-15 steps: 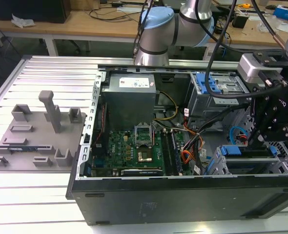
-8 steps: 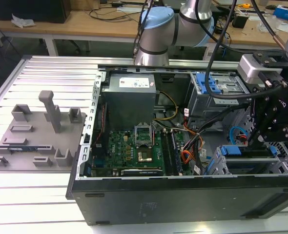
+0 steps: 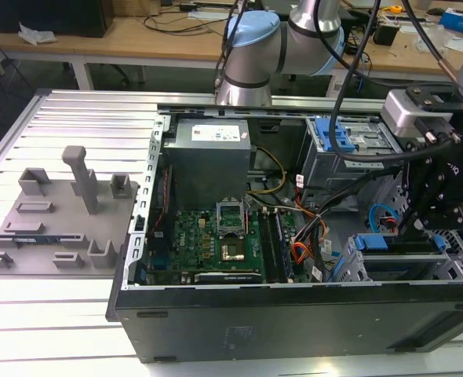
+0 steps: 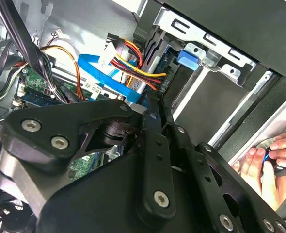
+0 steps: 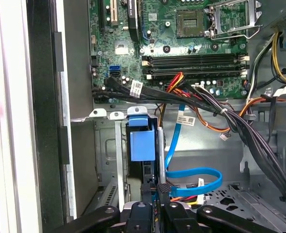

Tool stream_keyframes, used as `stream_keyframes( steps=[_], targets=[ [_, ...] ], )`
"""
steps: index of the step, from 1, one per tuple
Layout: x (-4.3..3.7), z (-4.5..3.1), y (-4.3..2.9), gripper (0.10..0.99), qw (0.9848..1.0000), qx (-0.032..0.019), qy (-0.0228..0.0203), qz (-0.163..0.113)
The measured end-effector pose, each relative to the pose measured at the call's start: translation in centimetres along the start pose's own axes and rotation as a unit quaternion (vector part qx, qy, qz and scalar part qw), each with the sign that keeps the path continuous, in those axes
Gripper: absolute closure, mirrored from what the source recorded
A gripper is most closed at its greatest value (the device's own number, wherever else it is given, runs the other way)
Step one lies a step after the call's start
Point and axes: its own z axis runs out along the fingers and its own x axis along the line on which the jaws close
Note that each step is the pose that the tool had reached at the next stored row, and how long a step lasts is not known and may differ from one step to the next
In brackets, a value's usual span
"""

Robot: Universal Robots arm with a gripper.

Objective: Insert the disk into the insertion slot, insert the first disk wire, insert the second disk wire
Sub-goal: 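Insert the second disk wire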

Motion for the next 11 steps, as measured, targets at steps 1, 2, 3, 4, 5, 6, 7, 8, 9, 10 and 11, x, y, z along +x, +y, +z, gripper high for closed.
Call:
stream_keyframes(
  steps=[1,2,3,4,5,6,7,8,9,10,11],
  targets=[
    [0.0,0.04,0.0,0.925,1.0,0.0,0.0,0.0],
    [-0.01,0.09,0.0,0.925,1.0,0.0,0.0,0.0],
    [-0.01,0.15,-0.01,0.925,1.0,0.0,0.0,0.0],
    [-0.01,0.18,-0.01,0.925,1.0,0.0,0.0001,0.0],
    [-0.01,0.21,-0.01,0.925,1.0,0.0,0.0001,0.0],
    [-0.01,0.27,0.0,0.925,1.0,0.0,0.0,0.0],
    [-0.02,0.31,0.0,0.925,1.0,0.0,0.0001,0.0],
    [-0.02,0.34,0.0,0.925,1.0,0.0,0.0,0.0],
    [-0.02,0.41,0.0,0.925,1.0,0.0,0.0,0.0],
    [-0.02,0.45,0.0,0.925,1.0,0.0,0.0001,0.0],
    [-0.02,0.5,0.0,0.925,1.0,0.0,0.0001,0.0]
  ],
)
